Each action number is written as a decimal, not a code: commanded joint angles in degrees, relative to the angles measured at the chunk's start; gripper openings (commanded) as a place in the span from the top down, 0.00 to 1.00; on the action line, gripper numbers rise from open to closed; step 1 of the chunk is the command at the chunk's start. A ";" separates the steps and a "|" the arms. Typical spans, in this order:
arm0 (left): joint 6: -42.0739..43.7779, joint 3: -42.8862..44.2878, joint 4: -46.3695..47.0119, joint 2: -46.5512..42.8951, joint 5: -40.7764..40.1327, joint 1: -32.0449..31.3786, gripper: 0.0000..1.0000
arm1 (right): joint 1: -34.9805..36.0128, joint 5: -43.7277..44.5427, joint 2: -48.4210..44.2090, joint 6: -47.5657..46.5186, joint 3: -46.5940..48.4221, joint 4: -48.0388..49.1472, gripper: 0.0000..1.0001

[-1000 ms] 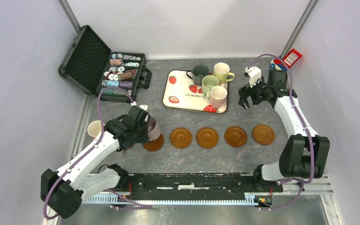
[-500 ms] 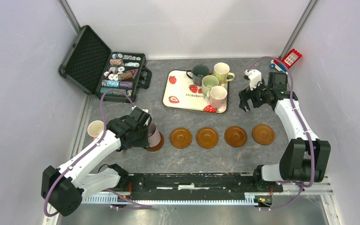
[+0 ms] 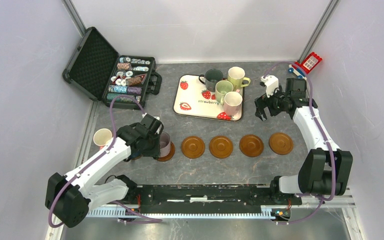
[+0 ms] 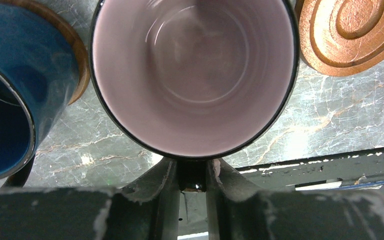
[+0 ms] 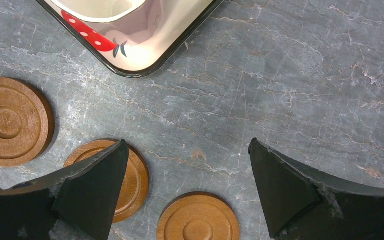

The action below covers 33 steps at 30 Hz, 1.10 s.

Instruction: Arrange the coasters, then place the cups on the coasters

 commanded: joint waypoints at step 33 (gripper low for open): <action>8.05 13.35 -7.14 -1.32 8.25 0.46 0.00 | -0.17 -4.63 -1.27 -5.05 0.64 -0.88 0.02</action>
